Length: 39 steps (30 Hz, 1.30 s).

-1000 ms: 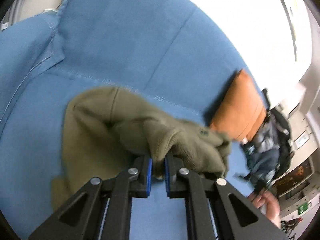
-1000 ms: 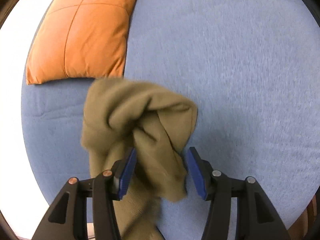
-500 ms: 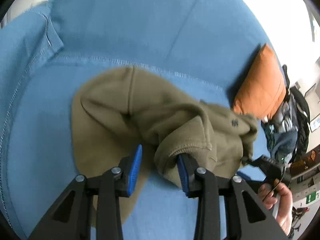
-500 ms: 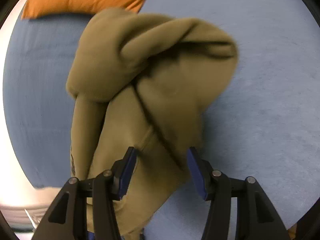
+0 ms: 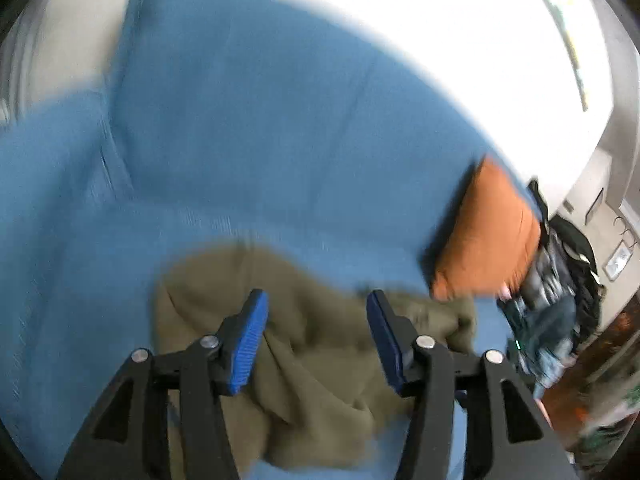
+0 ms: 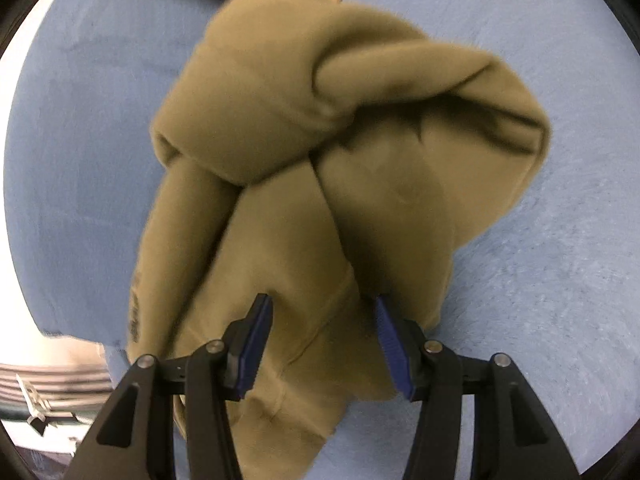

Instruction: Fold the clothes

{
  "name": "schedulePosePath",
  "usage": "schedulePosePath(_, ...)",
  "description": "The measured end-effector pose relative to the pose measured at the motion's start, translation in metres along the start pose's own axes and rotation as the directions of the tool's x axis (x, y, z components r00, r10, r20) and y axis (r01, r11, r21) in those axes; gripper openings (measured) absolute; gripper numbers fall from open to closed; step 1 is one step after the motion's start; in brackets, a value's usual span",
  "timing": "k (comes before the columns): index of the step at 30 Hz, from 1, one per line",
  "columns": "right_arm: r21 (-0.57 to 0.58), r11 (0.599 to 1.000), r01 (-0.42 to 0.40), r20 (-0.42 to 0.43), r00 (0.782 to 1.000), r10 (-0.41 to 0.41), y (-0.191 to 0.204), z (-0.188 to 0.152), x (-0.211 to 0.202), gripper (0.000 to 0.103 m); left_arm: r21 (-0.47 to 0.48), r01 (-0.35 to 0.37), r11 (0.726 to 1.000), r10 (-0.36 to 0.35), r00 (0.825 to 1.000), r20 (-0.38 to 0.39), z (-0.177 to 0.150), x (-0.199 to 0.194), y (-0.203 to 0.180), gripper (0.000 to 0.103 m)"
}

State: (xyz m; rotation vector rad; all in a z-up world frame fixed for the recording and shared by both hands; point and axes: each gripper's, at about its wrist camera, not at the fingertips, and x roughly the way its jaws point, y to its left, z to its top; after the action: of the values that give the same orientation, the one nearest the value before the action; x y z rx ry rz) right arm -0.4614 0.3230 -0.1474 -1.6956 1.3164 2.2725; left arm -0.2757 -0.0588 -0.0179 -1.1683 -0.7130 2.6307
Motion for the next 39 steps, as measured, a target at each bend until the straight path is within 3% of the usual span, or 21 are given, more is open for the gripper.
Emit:
schedulePosePath(3,-0.022,1.000,0.017,-0.003,1.000,-0.017,0.000,-0.002,0.006,0.047,-0.075,-0.015,0.997,0.001,0.982,-0.189,-0.011,0.047,0.009,0.049)
schedulePosePath(4,-0.026,1.000,0.006,-0.006,1.000,-0.006,0.000,-0.002,0.006,0.040,-0.098,-0.032,0.995,0.009,0.975,-0.224,-0.016,0.060,0.012,0.049)
schedulePosePath(6,-0.032,0.999,-0.016,-0.011,1.000,0.016,0.000,-0.002,0.007,0.013,-0.125,-0.061,0.990,0.021,0.955,-0.296,-0.025,0.086,0.015,0.049)
schedulePosePath(8,-0.044,0.999,-0.032,0.004,0.999,0.032,0.002,-0.002,0.003,0.009,-0.146,-0.068,0.987,0.013,0.937,-0.350,-0.032,0.103,0.019,0.048)
schedulePosePath(10,-0.068,0.997,-0.048,0.027,0.998,0.050,0.008,-0.005,-0.007,0.007,-0.173,-0.067,0.983,-0.005,0.923,-0.385,-0.039,0.114,0.024,0.007)
schedulePosePath(11,-0.086,0.994,-0.064,0.042,0.997,0.067,0.013,-0.007,-0.017,0.007,-0.186,-0.078,0.980,0.000,0.922,-0.387,-0.038,0.114,0.028,0.008)
schedulePosePath(15,-0.242,0.961,-0.133,0.138,0.976,0.169,0.045,-0.028,-0.090,0.006,-0.230,-0.017,0.973,-0.043,0.966,-0.257,-0.015,0.076,0.034,0.007)
schedulePosePath(17,-0.335,0.931,-0.146,0.209,0.952,0.225,0.061,-0.051,-0.141,0.006,-0.180,0.043,0.983,-0.066,0.991,-0.121,0.008,0.029,0.026,0.007)
schedulePosePath(21,-0.493,0.852,-0.176,0.337,0.864,0.374,0.077,-0.117,-0.239,0.006,-0.119,0.175,0.977,-0.174,0.985,0.018,0.018,-0.044,0.019,0.007)
schedulePosePath(23,-0.607,0.790,-0.089,0.387,0.835,0.392,0.088,-0.158,-0.265,0.006,-0.095,0.174,0.980,-0.173,0.985,0.018,0.014,-0.061,0.019,0.007)
schedulePosePath(24,-0.636,0.772,-0.017,0.411,0.839,0.357,0.088,-0.176,-0.267,0.006,-0.098,0.162,0.982,-0.163,0.987,-0.002,0.011,-0.063,0.022,0.008)
schedulePosePath(26,-0.607,0.791,0.078,0.393,0.894,0.214,0.083,-0.186,-0.238,0.006,-0.172,0.104,0.980,-0.128,0.983,-0.133,0.000,-0.039,0.039,0.008)
schedulePosePath(28,-0.509,0.857,0.084,0.248,0.967,0.053,0.057,-0.172,-0.186,0.008,-0.248,-0.010,0.969,-0.065,0.954,-0.294,-0.021,-0.005,0.061,0.011)
schedulePosePath(29,-0.441,0.894,0.081,0.139,0.990,-0.022,0.038,-0.159,-0.156,0.010,-0.256,-0.079,0.963,-0.030,0.917,-0.398,-0.033,0.014,0.070,0.011)
schedulePosePath(30,-0.363,0.928,0.081,0.036,0.997,-0.073,0.019,-0.147,-0.130,0.010,-0.257,-0.140,0.956,-0.002,0.876,-0.483,-0.044,0.031,0.078,0.012)
schedulePosePath(32,-0.189,0.980,0.067,-0.066,0.995,-0.081,-0.021,-0.128,-0.106,0.011,-0.258,-0.175,0.950,0.020,0.860,-0.510,-0.047,0.039,0.085,0.014)
schedulePosePath(33,-0.185,0.980,0.075,-0.005,0.997,-0.077,-0.022,-0.124,-0.118,0.016,-0.258,-0.191,0.947,0.034,0.857,-0.514,-0.047,0.041,0.088,0.020)
schedulePosePath(35,-0.175,0.981,0.088,0.118,0.991,-0.068,-0.024,-0.117,-0.141,0.019,-0.256,-0.216,0.942,0.094,0.904,-0.417,-0.031,0.025,0.088,0.022)
schedulePosePath(37,-0.163,0.981,0.101,0.239,0.969,-0.060,-0.026,-0.109,-0.165,0.034,-0.220,-0.222,0.950,0.150,0.942,-0.301,-0.014,0.009,0.081,0.022)
schedulePosePath(38,-0.157,0.982,0.107,0.298,0.953,-0.056,-0.027,-0.105,-0.177,0.053,-0.194,-0.200,0.960,0.137,0.946,-0.294,-0.012,0.012,0.075,0.022)
schedulePosePath(39,-0.150,0.982,0.112,0.346,0.937,-0.054,-0.028,-0.102,-0.186,0.061,-0.168,-0.178,0.970,0.125,0.950,-0.288,-0.010,0.014,0.068,0.022)
